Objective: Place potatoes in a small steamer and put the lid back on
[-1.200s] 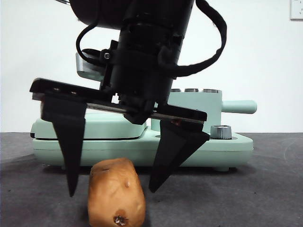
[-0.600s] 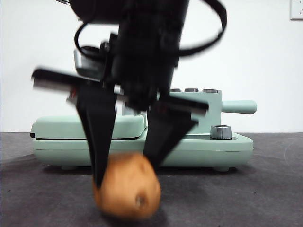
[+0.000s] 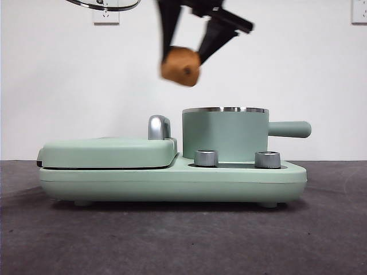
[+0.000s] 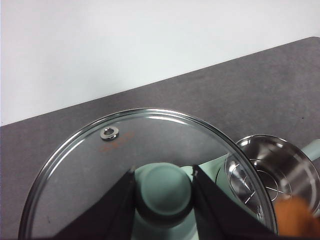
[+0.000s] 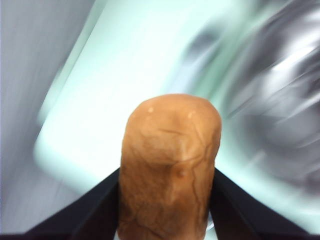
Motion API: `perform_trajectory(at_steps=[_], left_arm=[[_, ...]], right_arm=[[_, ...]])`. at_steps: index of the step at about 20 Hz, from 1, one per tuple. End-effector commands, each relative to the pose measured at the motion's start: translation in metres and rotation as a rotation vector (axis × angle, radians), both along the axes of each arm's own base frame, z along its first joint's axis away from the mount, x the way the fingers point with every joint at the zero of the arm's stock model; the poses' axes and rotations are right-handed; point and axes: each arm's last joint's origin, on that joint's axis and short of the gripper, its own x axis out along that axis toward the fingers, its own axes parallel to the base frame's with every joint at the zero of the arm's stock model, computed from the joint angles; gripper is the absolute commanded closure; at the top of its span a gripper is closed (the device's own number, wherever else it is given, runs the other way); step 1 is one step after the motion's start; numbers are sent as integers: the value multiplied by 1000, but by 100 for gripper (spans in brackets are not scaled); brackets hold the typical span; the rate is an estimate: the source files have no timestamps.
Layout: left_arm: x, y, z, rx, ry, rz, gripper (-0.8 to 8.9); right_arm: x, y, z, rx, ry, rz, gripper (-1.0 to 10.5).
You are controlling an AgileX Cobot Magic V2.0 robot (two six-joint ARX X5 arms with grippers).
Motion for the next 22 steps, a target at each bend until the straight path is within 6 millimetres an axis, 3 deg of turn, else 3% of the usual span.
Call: perform_trajectory(at_steps=[1, 4, 9, 19, 22], left_arm=[[-7, 1, 15, -10, -72, -10, 808], [-7, 1, 15, -10, -72, -10, 808], [-6, 0, 14, -9, -70, -10, 808], [-7, -3, 13, -9, -67, -23, 808], [-7, -3, 13, -9, -67, -23, 808]], right_arm=[[21, -15, 3, 7, -37, -48, 752], [37, -35, 0, -3, -48, -97, 752], [58, -49, -11, -13, -55, -133, 752], [90, -43, -61, -39, 33, -129, 751], [91, -43, -64, -53, 42, -118, 751]])
